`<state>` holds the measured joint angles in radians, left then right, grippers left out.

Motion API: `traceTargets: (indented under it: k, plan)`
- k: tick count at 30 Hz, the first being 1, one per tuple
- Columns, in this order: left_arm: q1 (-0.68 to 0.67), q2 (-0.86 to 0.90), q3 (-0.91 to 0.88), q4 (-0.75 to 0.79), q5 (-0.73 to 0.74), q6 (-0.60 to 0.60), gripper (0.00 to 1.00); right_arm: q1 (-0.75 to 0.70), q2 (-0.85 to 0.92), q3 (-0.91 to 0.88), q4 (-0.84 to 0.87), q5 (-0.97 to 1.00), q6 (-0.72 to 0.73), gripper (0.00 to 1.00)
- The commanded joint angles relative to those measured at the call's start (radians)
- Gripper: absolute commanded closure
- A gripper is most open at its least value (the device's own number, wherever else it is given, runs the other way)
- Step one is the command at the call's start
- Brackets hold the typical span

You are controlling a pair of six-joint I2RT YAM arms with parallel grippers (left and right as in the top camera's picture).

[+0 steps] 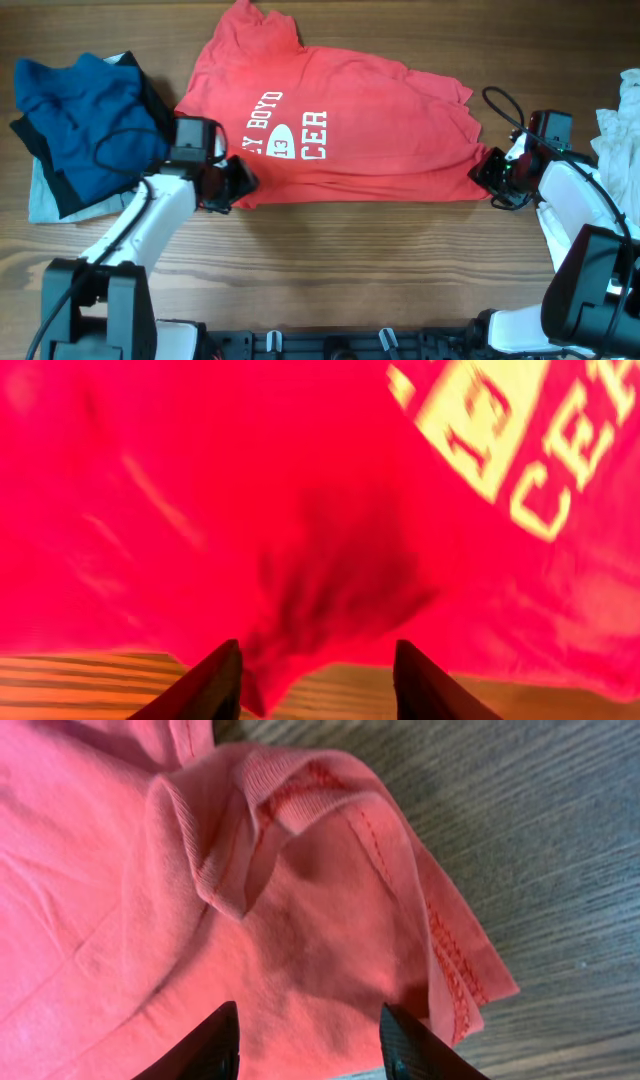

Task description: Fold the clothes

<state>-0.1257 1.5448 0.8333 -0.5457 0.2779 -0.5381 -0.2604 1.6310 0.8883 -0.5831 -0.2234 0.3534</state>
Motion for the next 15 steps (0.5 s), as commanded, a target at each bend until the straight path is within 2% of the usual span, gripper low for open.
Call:
traceTargets:
  k: [1, 11, 15]
  plan:
    - [-0.066, 0.01, 0.002, 0.006, -0.07, 0.037, 0.48, 0.002, 0.013, 0.002, 0.003, 0.02, -0.013, 0.54]
    - [-0.134, 0.05, 0.002, 0.067, -0.113, 0.038, 0.44, 0.002, 0.013, 0.002, -0.003, 0.021, -0.014, 0.55]
    - [-0.153, 0.123, 0.002, 0.092, -0.112, 0.065, 0.47, 0.002, 0.013, 0.002, -0.003, 0.02, -0.013, 0.55]
